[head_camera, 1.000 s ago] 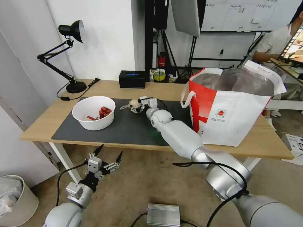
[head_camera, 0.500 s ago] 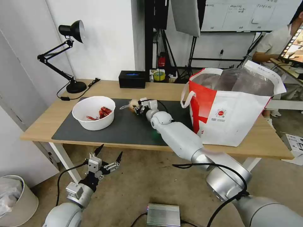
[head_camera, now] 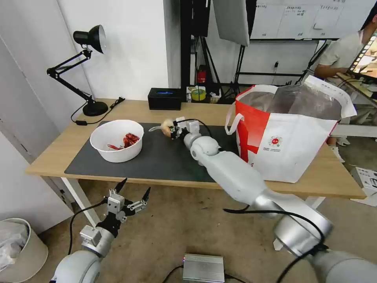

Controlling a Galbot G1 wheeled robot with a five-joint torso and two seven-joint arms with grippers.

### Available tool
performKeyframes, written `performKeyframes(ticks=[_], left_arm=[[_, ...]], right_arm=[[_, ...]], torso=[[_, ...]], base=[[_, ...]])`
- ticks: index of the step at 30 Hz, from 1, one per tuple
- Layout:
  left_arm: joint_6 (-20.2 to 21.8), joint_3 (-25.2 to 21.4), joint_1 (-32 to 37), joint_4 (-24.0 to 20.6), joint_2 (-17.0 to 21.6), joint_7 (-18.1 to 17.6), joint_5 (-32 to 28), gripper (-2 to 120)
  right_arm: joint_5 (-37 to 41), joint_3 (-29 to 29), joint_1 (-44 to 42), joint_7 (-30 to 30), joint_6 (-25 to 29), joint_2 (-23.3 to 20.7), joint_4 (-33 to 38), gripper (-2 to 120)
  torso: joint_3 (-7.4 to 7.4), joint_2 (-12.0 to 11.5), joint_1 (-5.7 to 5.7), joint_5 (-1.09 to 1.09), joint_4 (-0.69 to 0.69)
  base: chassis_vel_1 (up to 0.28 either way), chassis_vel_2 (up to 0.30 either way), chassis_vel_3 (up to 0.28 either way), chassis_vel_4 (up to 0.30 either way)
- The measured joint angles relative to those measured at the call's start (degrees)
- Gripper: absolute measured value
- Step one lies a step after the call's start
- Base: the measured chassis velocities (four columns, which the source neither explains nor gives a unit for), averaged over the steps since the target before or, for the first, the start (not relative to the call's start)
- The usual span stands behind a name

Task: Pick up the trash from the table and place it into the takeout bag.

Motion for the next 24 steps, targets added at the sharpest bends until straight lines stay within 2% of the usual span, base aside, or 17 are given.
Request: performKeyframes(ticks=[3, 5, 8, 9, 12, 17, 21, 22, 24], left_arm=[[0.1, 0.2, 0.0, -0.1, -0.1, 0.0, 0.0, 100], [0.1, 0.2, 0.1, -0.2, -0.1, 0.0, 0.0, 100], [0.2, 0.4, 0.1, -0.3, 0.0, 0.0, 0.0, 100], [0.2, 0.4, 0.1, -0.3, 0.0, 0.0, 0.0, 100], [0.3, 0.8, 0.0, -0.5, -0.1, -0.1, 0.2, 100], [0.5, 1.1, 0.1, -0.7, -0.4, -0.1, 0.5, 100], [0.6, 1.3, 0.2, -1.3, -0.6, -0.1, 0.7, 100], [0.6, 1.3, 0.2, -1.3, -0.6, -0.1, 0.7, 100], [0.9, 1.3, 0.4, -2.2, -0.6, -0.1, 0.8, 100]], right_arm=[[1.5, 2.1, -4.4, 2.7, -1.0, -6.7, 11.9, 1], [2.0, 2.7, -5.3, 3.1, -1.2, -8.3, 14.6, 1], [4.4, 6.2, -9.5, 4.3, -2.1, -15.5, 26.1, 0], [4.4, 6.2, -9.5, 4.3, -2.1, -15.5, 26.1, 0], [6.4, 10.1, -13.5, 5.0, -2.8, -21.2, 35.4, 0], [7.5, 14.4, -16.4, 5.8, -3.5, -25.5, 41.9, 0], [8.8, 22.9, -18.6, 8.5, -4.4, -31.0, 49.2, 0], [8.8, 22.9, -18.6, 8.5, -4.4, -31.0, 49.2, 0], [10.0, 26.4, -18.8, 10.6, -5.7, -32.8, 51.0, 0]], torso=[[0.00, 0.0, 0.00, 0.01, -0.03], [0.00, 0.0, 0.00, 0.02, -0.01], [0.00, 0.0, 0.00, 0.01, 0.00], [0.00, 0.0, 0.00, 0.01, 0.00], [0.00, 0.0, 0.00, 0.02, -0.02], [-0.01, 0.0, -0.01, 0.01, 0.00], [-0.01, 0.0, -0.01, 0.01, -0.01], [-0.01, 0.0, -0.01, 0.01, -0.01], [-0.01, 0.0, 0.00, 0.00, 0.00]], base=[[0.000, 0.000, 0.000, 0.000], [0.000, 0.000, 0.000, 0.000], [0.000, 0.000, 0.000, 0.000], [0.000, 0.000, 0.000, 0.000], [0.000, 0.000, 0.000, 0.000], [0.000, 0.000, 0.000, 0.000], [0.000, 0.000, 0.000, 0.000], [0.000, 0.000, 0.000, 0.000], [0.000, 0.000, 0.000, 0.000]])
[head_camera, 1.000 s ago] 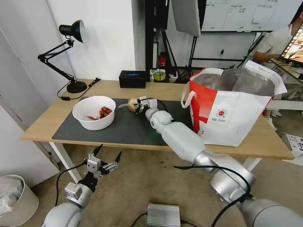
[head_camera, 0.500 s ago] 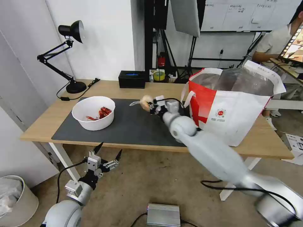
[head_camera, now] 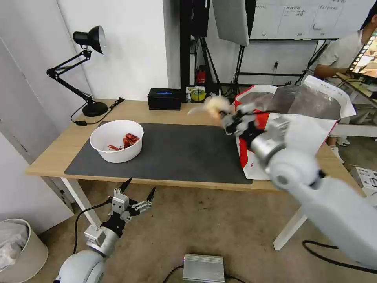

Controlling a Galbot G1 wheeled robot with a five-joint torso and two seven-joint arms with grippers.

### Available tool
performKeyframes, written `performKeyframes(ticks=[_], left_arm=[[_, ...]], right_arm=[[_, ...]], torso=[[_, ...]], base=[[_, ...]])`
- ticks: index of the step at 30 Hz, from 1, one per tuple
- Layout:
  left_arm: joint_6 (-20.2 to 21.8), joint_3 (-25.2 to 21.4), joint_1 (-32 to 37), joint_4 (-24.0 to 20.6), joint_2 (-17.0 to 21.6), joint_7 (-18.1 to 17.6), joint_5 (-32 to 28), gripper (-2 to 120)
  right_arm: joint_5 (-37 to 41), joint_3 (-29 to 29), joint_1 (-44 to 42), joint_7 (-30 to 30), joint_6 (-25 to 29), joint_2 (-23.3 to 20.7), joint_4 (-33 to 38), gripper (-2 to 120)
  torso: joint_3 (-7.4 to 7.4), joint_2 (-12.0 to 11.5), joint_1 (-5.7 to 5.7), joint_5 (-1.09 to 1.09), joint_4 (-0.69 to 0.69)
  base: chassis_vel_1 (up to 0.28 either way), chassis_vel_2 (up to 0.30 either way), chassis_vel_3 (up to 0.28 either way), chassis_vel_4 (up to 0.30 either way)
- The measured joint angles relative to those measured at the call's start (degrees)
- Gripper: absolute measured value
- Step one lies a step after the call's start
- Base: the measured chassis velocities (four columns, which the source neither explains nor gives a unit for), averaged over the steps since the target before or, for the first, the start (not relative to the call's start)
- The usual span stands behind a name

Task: Pick up the trash from the table and place it into the takeout bag.

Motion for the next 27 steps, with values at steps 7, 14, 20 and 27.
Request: performKeyframes(ticks=[7, 14, 20, 27], left_arm=[[0.7, 0.6, 0.1, -0.7, -0.3, 0.0, 0.2, 100], [0.8, 0.9, 0.1, -0.8, -0.3, 0.0, 0.4, 100], [0.8, 0.6, 0.5, -1.3, -0.2, -0.5, 0.6, 100], [0.8, 0.3, 0.9, -1.6, -0.1, -1.8, 1.0, 100]], right_arm=[[3.9, 6.8, -0.8, 9.1, -5.9, -3.3, 1.3, 0], [7.2, 10.6, -1.7, 13.9, -8.8, -4.8, -2.2, 0], [10.1, 11.4, -1.3, 14.6, -9.3, -5.3, -5.5, 0], [12.6, 12.9, -2.9, 15.6, -10.3, -5.9, -4.4, 7]], torso=[[0.00, 0.0, 0.00, 0.00, 0.00], [0.01, 0.0, 0.00, 0.00, 0.00], [0.01, 0.0, 0.00, 0.00, 0.00], [0.01, 0.0, 0.00, 0.00, 0.01]], base=[[0.000, 0.000, 0.000, 0.000], [0.000, 0.000, 0.000, 0.000], [0.000, 0.000, 0.000, 0.000], [0.000, 0.000, 0.000, 0.000]])
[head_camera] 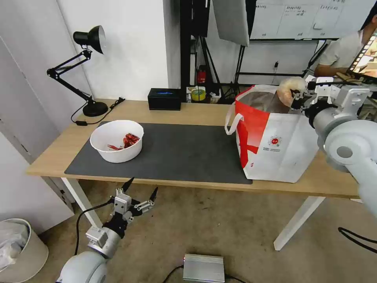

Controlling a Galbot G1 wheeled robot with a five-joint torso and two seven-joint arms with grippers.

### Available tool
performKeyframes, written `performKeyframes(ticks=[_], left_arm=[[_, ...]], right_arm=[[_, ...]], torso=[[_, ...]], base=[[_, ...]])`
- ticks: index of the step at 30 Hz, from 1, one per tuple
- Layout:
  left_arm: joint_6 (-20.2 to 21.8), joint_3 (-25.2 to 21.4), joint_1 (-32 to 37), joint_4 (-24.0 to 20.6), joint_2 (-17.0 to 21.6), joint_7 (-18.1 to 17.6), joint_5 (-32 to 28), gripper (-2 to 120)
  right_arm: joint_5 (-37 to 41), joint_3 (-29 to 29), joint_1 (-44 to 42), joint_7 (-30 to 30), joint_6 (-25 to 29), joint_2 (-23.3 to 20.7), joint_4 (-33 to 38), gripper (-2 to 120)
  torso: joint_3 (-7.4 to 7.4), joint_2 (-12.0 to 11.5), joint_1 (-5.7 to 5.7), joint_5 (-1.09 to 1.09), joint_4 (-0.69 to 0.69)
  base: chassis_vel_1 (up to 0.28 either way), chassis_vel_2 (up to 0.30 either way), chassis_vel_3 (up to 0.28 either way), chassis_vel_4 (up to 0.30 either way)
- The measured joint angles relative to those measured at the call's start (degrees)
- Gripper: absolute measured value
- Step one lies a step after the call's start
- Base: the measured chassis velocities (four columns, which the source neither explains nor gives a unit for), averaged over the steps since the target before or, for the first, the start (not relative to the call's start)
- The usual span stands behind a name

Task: Pick up the trash from the table and place it into the takeout bag.

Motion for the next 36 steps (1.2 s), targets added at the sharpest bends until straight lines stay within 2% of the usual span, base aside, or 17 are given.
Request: performKeyframes(ticks=[2, 6, 7, 8, 11, 12, 15, 16, 19, 20, 24, 26, 28, 29, 30, 32, 36], left_arm=[[0.0, -0.1, 0.1, -0.3, -0.1, 0.0, 0.0, 100], [0.0, -0.2, 0.2, -0.5, -0.2, 0.0, 0.0, 100], [0.0, -0.2, 0.3, -0.6, -0.2, 0.0, 0.0, 100], [0.0, -0.2, 0.3, -0.6, -0.2, 0.0, 0.0, 100], [0.0, -0.2, 0.3, -0.6, -0.1, 0.1, 0.0, 100], [0.0, -0.2, 0.3, -0.6, -0.1, 0.1, 0.0, 100], [0.0, -0.1, 0.0, -0.1, 0.3, 0.1, -0.1, 100], [0.0, -0.1, 0.0, -0.1, 0.3, 0.1, -0.1, 100], [0.0, 0.5, -0.6, 0.4, 0.2, 0.1, -0.2, 100], [0.0, 0.5, -0.6, 0.4, 0.2, 0.1, -0.2, 100], [0.0, 0.8, -1.1, 0.8, 0.1, 0.2, -0.2, 100], [0.0, 0.8, -1.1, 0.8, 0.1, 0.2, -0.3, 100], [0.0, 0.8, -1.2, 0.8, 0.2, 0.2, -0.4, 100], [0.0, 0.8, -1.2, 0.8, 0.2, 0.2, -0.4, 100], [0.0, 0.8, -1.3, 0.9, 0.2, 0.2, -0.5, 100], [-0.1, 0.7, -1.3, 0.9, 0.2, 0.2, -0.5, 100], [-0.1, 0.6, -1.3, 0.9, 0.0, 0.2, -0.5, 100]], right_arm=[[1.2, 0.7, -0.5, 0.6, -0.1, -0.4, 0.4, 19], [2.2, 1.3, -1.0, 0.8, -0.5, -0.7, 1.0, 29], [2.5, 1.4, -1.3, 0.9, -0.7, -0.7, 1.2, 38], [2.5, 1.4, -1.3, 0.9, -0.7, -0.7, 1.2, 38], [2.6, 1.4, -1.4, 0.9, -1.0, -0.7, 1.0, 51], [2.6, 1.4, -1.4, 0.9, -1.0, -0.7, 1.0, 51], [2.6, 1.1, -1.4, 0.8, -1.3, -0.6, 0.8, 67], [2.6, 1.1, -1.4, 0.8, -1.3, -0.6, 0.8, 67], [2.3, 0.9, -1.6, 0.5, -1.3, -0.3, 0.5, 82], [2.3, 0.9, -1.6, 0.5, -1.3, -0.3, 0.5, 82], [0.5, 0.9, -1.6, -2.5, 0.8, -0.3, 0.4, 98], [0.2, 0.9, -1.6, -3.9, 2.2, -0.3, 0.6, 99], [-0.2, 0.8, -1.9, -8.3, 7.1, 0.0, 1.4, 100], [-0.2, 0.8, -1.9, -8.3, 7.1, 0.0, 1.4, 100], [-0.5, 0.5, -2.3, -10.8, 9.6, 0.2, 1.8, 100], [-2.0, -0.6, -3.6, -15.7, 13.4, 0.8, 2.6, 100], [-5.1, -3.3, -6.1, -19.7, 17.3, 2.0, 3.7, 100]], torso=[[0.00, 0.0, 0.00, 0.00, 0.00], [0.00, 0.0, 0.00, 0.00, 0.00], [0.00, 0.0, 0.00, 0.00, 0.00], [0.00, 0.0, 0.00, 0.00, 0.00], [0.00, 0.0, 0.00, 0.00, 0.00], [0.00, 0.0, 0.00, 0.00, 0.00], [0.00, 0.0, 0.00, 0.00, 0.00], [0.00, 0.0, 0.00, 0.00, 0.00], [0.00, 0.0, 0.01, 0.00, 0.00], [0.00, 0.0, 0.01, 0.00, 0.00], [0.00, 0.0, 0.01, 0.00, 0.00], [0.00, 0.0, 0.01, 0.00, 0.00], [0.00, 0.0, 0.01, 0.00, -0.01], [0.00, 0.0, 0.01, 0.00, -0.01], [0.00, 0.0, 0.01, -0.01, 0.00], [0.00, 0.0, 0.01, -0.02, 0.00], [0.00, 0.0, 0.01, 0.00, 0.00]], base=[[0.000, 0.000, 0.000, 0.000], [0.000, 0.000, 0.000, 0.000], [0.000, 0.000, 0.000, 0.000], [0.000, 0.000, 0.000, 0.000], [0.000, 0.000, 0.000, 0.000], [0.000, 0.000, 0.000, 0.000], [0.000, 0.000, 0.000, 0.000], [0.000, 0.000, 0.000, 0.000], [0.000, 0.000, 0.000, 0.000], [0.000, 0.000, 0.000, 0.000], [0.000, 0.000, 0.000, 0.000], [0.000, 0.000, 0.000, 0.000], [0.000, 0.000, 0.000, 0.000], [0.000, 0.000, 0.000, 0.000], [0.000, 0.000, 0.000, 0.000], [0.000, 0.000, 0.000, 0.000], [0.000, 0.000, 0.000, 0.000]])
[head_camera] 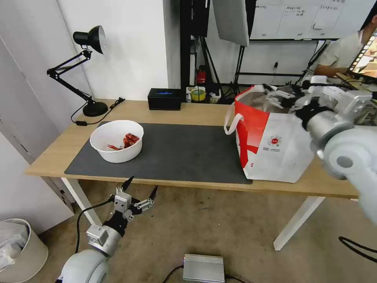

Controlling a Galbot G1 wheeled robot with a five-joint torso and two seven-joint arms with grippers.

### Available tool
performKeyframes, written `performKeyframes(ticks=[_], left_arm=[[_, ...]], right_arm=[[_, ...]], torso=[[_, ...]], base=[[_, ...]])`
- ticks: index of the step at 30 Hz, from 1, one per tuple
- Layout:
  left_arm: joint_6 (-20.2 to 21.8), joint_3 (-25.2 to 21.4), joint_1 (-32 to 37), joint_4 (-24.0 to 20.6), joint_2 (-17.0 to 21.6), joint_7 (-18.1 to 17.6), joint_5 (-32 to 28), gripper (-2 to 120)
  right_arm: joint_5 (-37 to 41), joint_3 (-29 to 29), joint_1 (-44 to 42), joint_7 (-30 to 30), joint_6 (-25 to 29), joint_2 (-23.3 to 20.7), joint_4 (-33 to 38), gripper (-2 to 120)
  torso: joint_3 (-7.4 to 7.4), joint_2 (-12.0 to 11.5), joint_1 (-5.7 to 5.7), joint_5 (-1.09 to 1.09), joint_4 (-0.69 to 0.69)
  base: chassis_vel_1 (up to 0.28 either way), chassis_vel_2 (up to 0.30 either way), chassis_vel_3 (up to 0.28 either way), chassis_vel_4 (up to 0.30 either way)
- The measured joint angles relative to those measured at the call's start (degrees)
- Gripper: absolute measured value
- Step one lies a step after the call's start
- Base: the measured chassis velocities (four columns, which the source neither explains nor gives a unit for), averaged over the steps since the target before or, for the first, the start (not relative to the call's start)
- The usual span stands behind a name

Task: Pick up the trash from the table and place it into the takeout bag.

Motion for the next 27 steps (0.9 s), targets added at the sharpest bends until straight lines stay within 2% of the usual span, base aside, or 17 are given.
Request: performKeyframes(ticks=[4, 10, 12, 14, 17, 27], left_arm=[[-0.2, -0.3, 0.2, 0.0, -0.2, 0.0, 0.0, 100], [-0.6, -1.0, 0.4, -0.1, -0.1, 0.1, -0.1, 100], [-1.0, -1.2, 0.8, -0.1, -0.1, 0.2, -0.2, 100], [-1.1, -1.3, 1.0, -0.1, -0.1, 0.2, -0.2, 100], [-1.4, -1.4, 1.2, -0.1, -0.2, 0.3, -0.2, 100], [-1.5, -1.3, 1.2, -0.1, -0.3, 0.4, -0.1, 100]], right_arm=[[-4.0, -2.6, -3.0, -3.7, 2.5, 1.6, 1.1, 100], [-8.0, -4.1, -7.5, -5.6, 5.0, 2.2, 2.1, 100], [-11.6, -4.2, -10.9, -5.9, 7.1, 3.0, 2.1, 100], [-12.9, -4.1, -12.2, -6.0, 7.9, 3.3, 2.0, 100], [-19.2, -2.8, -20.0, -5.7, 11.8, 5.1, 1.7, 100], [-26.7, 0.6, -32.2, -5.2, 16.6, 9.0, 1.7, 100]], torso=[[0.00, 0.0, 0.00, 0.00, 0.00], [0.00, 0.0, 0.00, -0.01, 0.00], [0.00, 0.0, 0.00, 0.00, 0.00], [0.00, 0.0, -0.01, 0.00, 0.00], [0.00, 0.0, -0.01, 0.01, 0.00], [-0.01, 0.0, -0.01, 0.01, -0.01]], base=[[0.000, 0.000, 0.000, 0.000], [0.000, 0.000, 0.000, 0.000], [0.000, 0.000, 0.000, 0.000], [0.000, 0.000, 0.000, 0.000], [0.000, 0.000, 0.000, 0.000], [0.000, 0.000, 0.000, 0.000]])
